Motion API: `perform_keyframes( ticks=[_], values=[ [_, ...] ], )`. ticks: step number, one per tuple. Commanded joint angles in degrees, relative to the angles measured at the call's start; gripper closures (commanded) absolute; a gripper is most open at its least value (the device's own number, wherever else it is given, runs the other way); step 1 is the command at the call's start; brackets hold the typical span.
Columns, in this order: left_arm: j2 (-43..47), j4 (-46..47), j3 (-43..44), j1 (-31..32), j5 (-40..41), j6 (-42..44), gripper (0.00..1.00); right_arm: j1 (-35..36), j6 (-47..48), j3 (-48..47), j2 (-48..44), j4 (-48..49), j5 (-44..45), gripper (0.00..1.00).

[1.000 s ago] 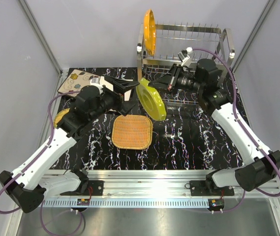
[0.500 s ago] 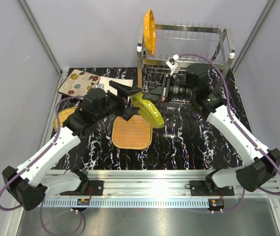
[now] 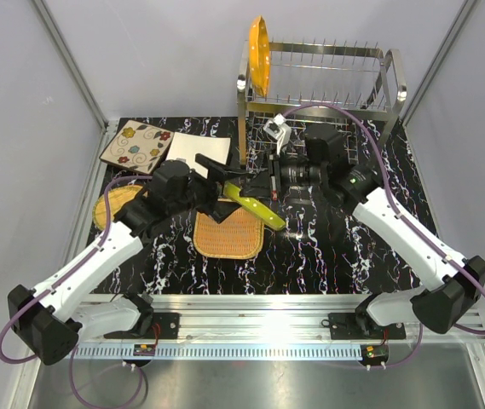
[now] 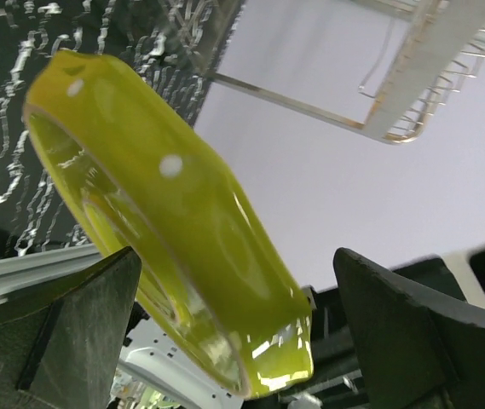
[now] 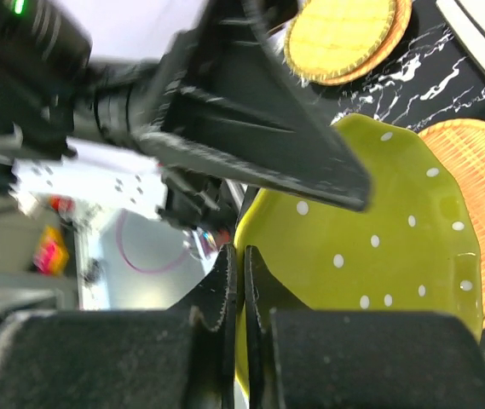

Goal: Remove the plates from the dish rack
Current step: Pass the plate from the right arm to the left

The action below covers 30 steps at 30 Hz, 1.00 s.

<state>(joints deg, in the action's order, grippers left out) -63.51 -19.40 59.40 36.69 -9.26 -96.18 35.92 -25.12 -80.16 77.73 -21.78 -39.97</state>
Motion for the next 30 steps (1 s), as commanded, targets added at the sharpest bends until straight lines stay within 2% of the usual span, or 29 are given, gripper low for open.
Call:
perform_keyframes(
  ticks=[1, 7, 10, 12, 17, 20, 24, 25, 28, 30],
  values=[
    [-0.3, 0.76, -0.68, -0.04, -2.7, 0.82, 0.04, 2.75, 8.06, -2.46, -4.52, 3.24, -0.56, 1.0],
    [-0.39, 3.05, -1.65, -0.04, -3.14, 1.26, 0.13, 7.39, 19.74, -2.9, -4.78, -1.59, 3.57, 1.0],
    [-0.39, 4.36, -2.35, -0.04, -3.22, 1.61, 0.21, 10.38, 26.77, -2.63, -5.22, -3.53, 6.73, 1.0],
    [-0.22, 5.86, -3.41, -0.04, -3.49, 1.96, 0.32, 11.79, 31.25, -2.37, -5.31, -4.76, 8.67, 1.0],
    [-0.13, 9.37, -5.34, -0.04, -3.75, 4.15, 0.44, 15.92, 40.14, -0.97, -5.84, -6.6, 14.38, 1.0],
    [-0.13, 12.71, -6.83, -0.04, -4.54, 5.3, 0.56, 16.9, 45.15, 0.35, -6.28, -7.13, 17.11, 1.0],
    [-0.57, 18.68, -9.21, -0.04, -6.12, 7.84, 0.8, 17.69, 51.39, 2.81, -7.42, -6.87, 19.66, 1.0],
    [-0.65, 19.13, -9.65, -0.04, -6.39, 8.29, 0.89, 17.69, 52.27, 3.34, -7.68, -6.78, 19.84, 1.0],
    [-1.53, 28.76, -11.93, -0.3, -9.01, 10.22, 0.98, 17.78, 54.3, 5.8, -9.0, -6.87, 19.75, 1.0],
    [-2.32, 33.96, -14.3, -0.3, -10.25, 11.53, 1.0, 17.78, 54.74, 6.68, -10.41, -6.61, 19.23, 0.99]
  ],
)
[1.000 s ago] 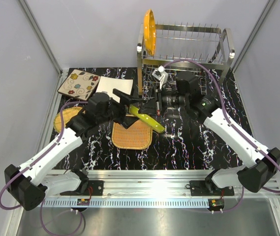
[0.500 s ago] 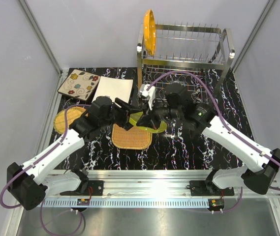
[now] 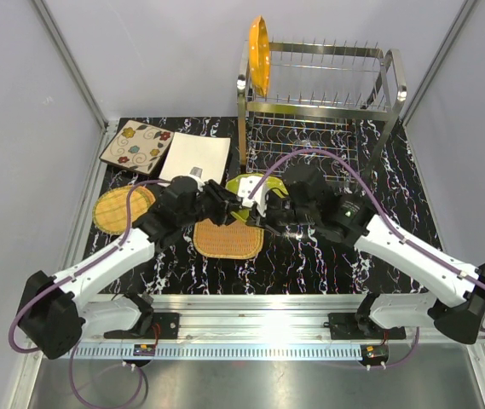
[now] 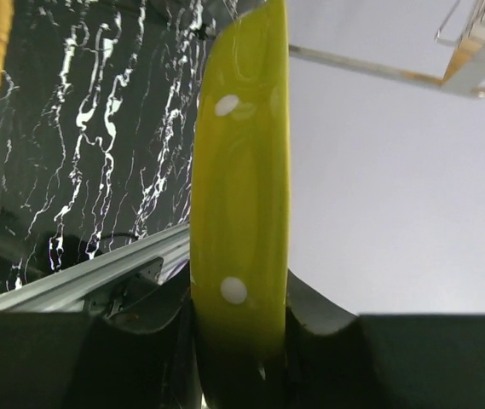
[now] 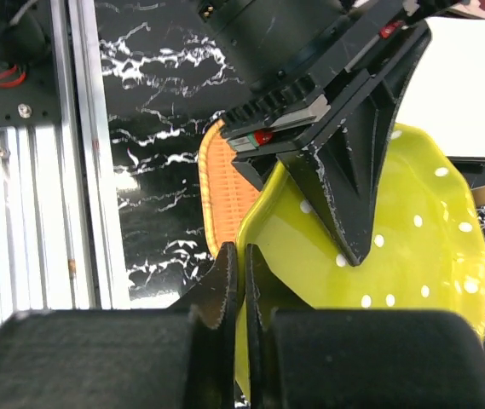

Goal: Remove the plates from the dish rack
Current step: Pass the plate from the right arm to the left

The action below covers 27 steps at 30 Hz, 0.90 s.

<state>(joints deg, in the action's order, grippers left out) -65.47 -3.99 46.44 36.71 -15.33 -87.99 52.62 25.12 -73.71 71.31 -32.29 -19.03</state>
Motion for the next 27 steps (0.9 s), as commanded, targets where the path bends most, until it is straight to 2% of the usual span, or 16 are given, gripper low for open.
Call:
perform_keyframes(
  ticks=[1, 2, 4, 5, 9, 11, 12, 18, 27],
  values=[
    [-0.71, 20.84, -2.13, -0.41, -4.7, 3.78, 1.0, 0.99, 4.58, 0.5, -4.42, 3.82, -1.98, 0.94],
    [-1.49, 24.26, -3.01, -0.41, -5.66, 4.48, 1.0, 0.99, 4.76, 0.85, -5.29, 3.47, -2.15, 0.75],
    [-2.37, 25.35, -3.19, -0.41, -6.55, 7.99, 1.0, 0.99, 5.55, 0.76, -6.09, 2.68, -2.07, 0.55],
    [-2.73, 24.39, -2.15, -0.41, -7.34, 9.74, 1.0, 0.82, 5.64, 0.68, -6.96, 2.24, -1.72, 0.35],
    [-4.14, 22.62, -0.82, -0.32, -8.13, 19.31, 1.0, -1.9, 4.07, 1.03, -9.78, 0.83, -2.85, 0.13],
    [-4.49, 22.88, -0.82, -0.15, -8.74, 22.4, 1.0, -3.92, 1.96, 1.72, -11.79, 1.0, -4.44, 0.09],
    [-4.75, 22.97, -0.73, -0.06, -9.1, 25.46, 1.0, -6.8, -1.01, 1.9, -12.24, 1.35, -5.14, 0.07],
    [-13.08, 27.8, 0.76, 1.61, -15.42, 31.63, 1.0, -19.9, -12.11, 4.19, -14.18, 4.51, -10.15, 0.04],
    [-28.29, 32.29, 9.62, 7.32, -17.45, 34.37, 1.0, -31.87, -21.43, 10.69, -18.83, 8.74, -14.99, 0.01]
  ],
)
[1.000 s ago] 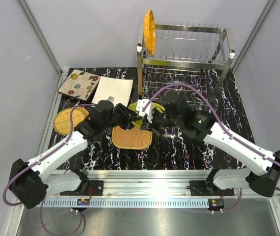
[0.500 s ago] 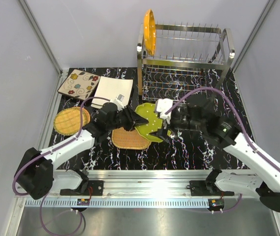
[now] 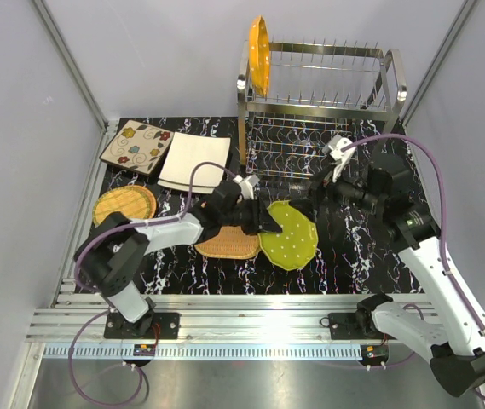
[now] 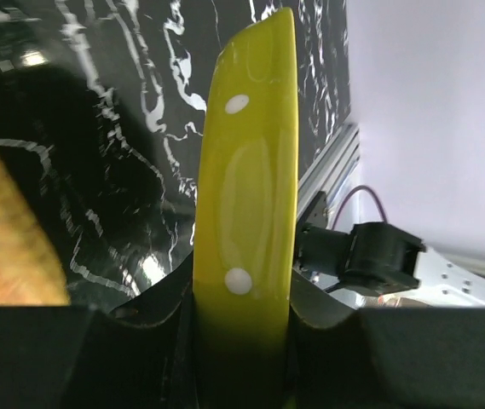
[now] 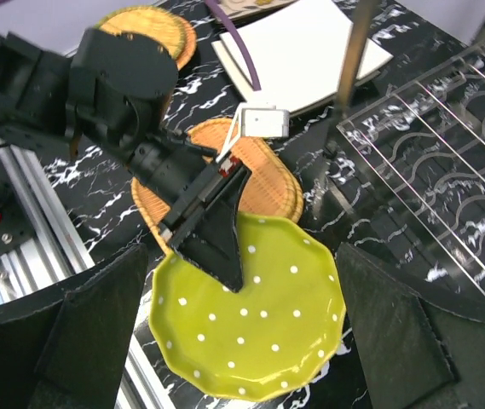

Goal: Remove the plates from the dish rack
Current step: Pass the plate from the right arm to the left, then place the plate on the table

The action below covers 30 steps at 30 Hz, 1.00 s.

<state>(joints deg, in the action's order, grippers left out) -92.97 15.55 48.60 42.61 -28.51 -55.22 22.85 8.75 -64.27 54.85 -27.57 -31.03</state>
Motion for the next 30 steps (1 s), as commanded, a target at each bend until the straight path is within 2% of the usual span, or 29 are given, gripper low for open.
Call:
perform_keyframes(
  ticks=[1, 10, 23, 30],
  values=[
    [-1.77, 12.84, 8.26, 1.68, -4.44, 1.87, 1.0, -3.41, -6.11, 1.6, -2.99, 4.45, -2.99, 0.01],
    [-14.5, 11.96, 18.1, 4.41, -5.94, 3.19, 1.0, -9.66, -12.26, 3.36, -4.05, 6.21, -3.95, 0.0],
    [-23.21, 4.76, 28.04, 4.68, -4.19, 8.46, 1.0, -15.55, -18.16, 6.88, -6.42, 8.67, -6.33, 0.0],
    [-27.35, -0.42, 33.74, 4.68, -1.73, 11.54, 0.96, -17.4, -19.39, 8.98, -7.56, 9.29, -7.12, 0.0]
  ],
)
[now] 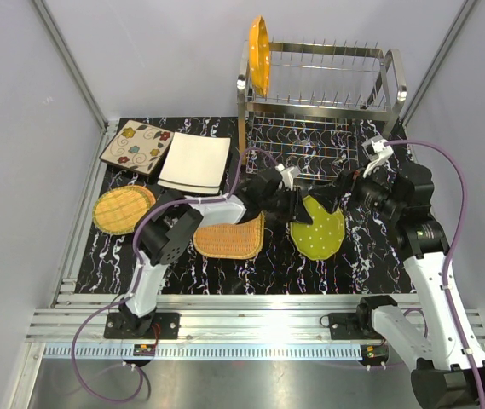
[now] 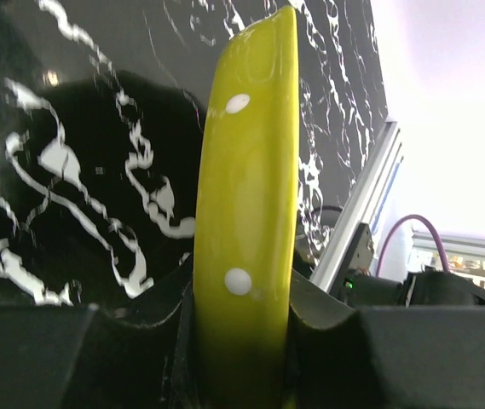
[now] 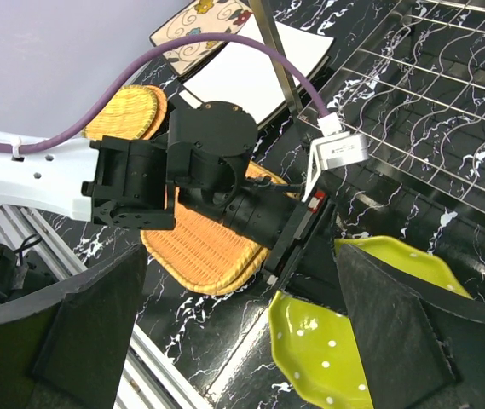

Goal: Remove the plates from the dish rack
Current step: Place the plate on the table

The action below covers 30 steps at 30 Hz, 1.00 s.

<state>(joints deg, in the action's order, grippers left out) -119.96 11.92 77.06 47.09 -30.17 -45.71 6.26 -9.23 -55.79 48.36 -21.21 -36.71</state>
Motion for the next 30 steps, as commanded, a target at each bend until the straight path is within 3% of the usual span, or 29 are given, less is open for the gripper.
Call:
perform_keyframes(
  ticks=[1, 4, 9, 15, 22, 30],
  values=[
    [-0.8, 2.59, 5.91, 0.19, 0.03, 2.82, 0.95, -0.9, -1.66, 0.59, -1.42, 3.1, -1.44, 0.0],
    [-1.76, -0.14, 7.67, 0.19, 0.9, 4.14, 0.88, -1.34, -1.66, 1.12, -1.51, 3.37, -1.35, 0.0],
    [-1.86, -5.67, 8.72, 0.19, 4.49, 6.69, 0.67, -1.87, -2.01, 1.74, -1.42, 3.9, -1.44, 0.0],
    [-0.1, -11.12, 8.55, 0.28, 10.64, 11.17, 0.57, -2.48, -2.72, 2.88, -1.6, 4.6, -1.79, 0.0],
    [3.77, -13.85, 7.06, 0.55, 17.95, 16.78, 0.34, -3.01, -2.89, 2.97, -1.43, 4.86, -1.96, 0.0],
    [9.04, -14.73, 5.21, 1.42, 26.73, 22.51, 0.23, -3.54, -2.9, 2.53, -1.07, 4.95, -2.14, 0.0]
  ],
)
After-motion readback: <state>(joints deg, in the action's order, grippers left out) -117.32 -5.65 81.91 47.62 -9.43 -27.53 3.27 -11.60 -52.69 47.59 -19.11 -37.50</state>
